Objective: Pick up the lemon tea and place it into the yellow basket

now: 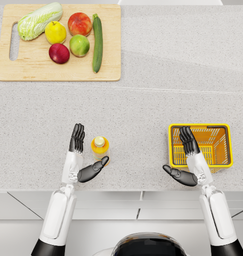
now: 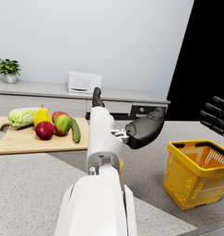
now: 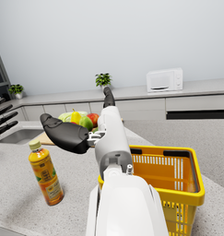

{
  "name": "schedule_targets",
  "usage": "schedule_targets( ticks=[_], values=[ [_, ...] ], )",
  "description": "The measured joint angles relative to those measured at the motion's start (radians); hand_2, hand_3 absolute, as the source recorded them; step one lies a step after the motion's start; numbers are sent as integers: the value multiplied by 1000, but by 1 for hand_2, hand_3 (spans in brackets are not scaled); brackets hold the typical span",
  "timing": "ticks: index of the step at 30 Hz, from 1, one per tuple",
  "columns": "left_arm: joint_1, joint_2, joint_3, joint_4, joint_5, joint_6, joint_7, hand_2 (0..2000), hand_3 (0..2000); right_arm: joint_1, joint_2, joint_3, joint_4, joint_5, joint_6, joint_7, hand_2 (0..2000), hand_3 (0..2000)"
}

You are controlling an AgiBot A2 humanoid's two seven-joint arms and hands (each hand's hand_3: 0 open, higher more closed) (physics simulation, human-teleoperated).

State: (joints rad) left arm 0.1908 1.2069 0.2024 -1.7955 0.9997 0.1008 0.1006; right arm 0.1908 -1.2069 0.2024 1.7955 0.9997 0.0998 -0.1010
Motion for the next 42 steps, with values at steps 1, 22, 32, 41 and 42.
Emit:
schedule_targets(
  ticks=[1, 22, 32, 41, 42],
  values=[
    [0, 0, 0, 0, 0, 0, 0, 0, 0, 0, 0, 0, 0, 0, 0, 0, 0, 0],
    [30, 47, 41, 140, 254, -97, -97, 0, 0, -8, -28, -22, 68, 233, -96, 97, 0, 0],
    [100, 110, 92, 514, 332, -101, -100, 0, 0, -7, -53, -68, 154, 288, -100, 101, 0, 0],
    [236, 192, 115, 846, 335, -104, -101, 0, 0, 1, -79, -46, 140, 290, -100, 101, 0, 0],
    [249, 199, 117, 876, 335, -105, -101, 0, 0, 2, -82, -43, 138, 290, -100, 101, 0, 0]
  ],
)
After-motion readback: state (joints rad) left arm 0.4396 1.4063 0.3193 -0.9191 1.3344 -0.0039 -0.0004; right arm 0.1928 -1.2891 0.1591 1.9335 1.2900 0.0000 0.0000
